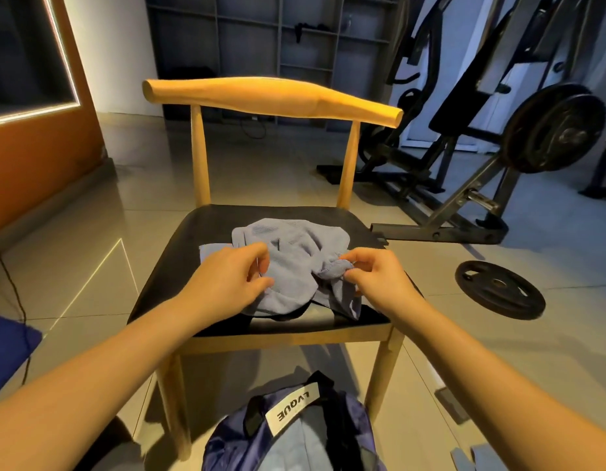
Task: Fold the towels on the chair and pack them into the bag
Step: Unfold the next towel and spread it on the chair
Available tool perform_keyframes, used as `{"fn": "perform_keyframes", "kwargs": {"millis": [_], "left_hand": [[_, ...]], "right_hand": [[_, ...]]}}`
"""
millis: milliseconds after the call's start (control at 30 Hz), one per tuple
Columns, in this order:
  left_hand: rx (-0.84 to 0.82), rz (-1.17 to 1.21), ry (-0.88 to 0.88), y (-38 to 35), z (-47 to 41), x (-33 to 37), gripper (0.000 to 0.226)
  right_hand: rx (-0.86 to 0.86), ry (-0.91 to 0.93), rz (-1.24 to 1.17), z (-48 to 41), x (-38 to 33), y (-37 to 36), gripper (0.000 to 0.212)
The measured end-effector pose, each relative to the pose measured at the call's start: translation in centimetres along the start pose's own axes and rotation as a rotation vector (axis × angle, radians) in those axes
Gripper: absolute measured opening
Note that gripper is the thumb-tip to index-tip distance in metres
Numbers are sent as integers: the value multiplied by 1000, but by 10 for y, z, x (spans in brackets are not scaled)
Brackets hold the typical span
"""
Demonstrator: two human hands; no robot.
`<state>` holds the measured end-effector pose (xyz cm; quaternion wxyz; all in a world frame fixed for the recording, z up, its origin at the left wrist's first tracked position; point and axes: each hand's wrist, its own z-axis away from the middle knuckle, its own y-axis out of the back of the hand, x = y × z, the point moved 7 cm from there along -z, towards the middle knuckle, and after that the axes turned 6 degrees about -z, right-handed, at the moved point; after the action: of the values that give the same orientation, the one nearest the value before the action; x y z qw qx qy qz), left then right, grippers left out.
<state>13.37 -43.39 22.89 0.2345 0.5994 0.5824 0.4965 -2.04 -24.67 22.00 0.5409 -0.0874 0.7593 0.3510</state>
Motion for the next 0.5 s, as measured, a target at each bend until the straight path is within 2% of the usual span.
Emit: {"fn": "perform_keyframes", "kwargs": {"millis": [100, 200, 233, 333, 400, 500], "left_hand": [[-177, 90, -50, -10, 8, -3, 20], [-340, -73, -145, -19, 16, -2, 46], [-324, -124, -169, -19, 16, -1, 45], [-224, -149, -186, -12, 15, 2, 19], [-200, -154, -178, -7, 13, -1, 6], [-198, -126, -146, -4, 10, -7, 4]], "right_hand": [[-7, -89, -105, 0, -1, 0, 25], [-57, -157, -222, -1, -5, 0, 21], [-81, -153, -238, -1, -7, 0, 21], [-100, -98, -242, -2, -11, 2, 24], [-83, -79, -243, -3, -13, 5, 17], [-81, -78, -293, -3, -14, 9, 13]]}}
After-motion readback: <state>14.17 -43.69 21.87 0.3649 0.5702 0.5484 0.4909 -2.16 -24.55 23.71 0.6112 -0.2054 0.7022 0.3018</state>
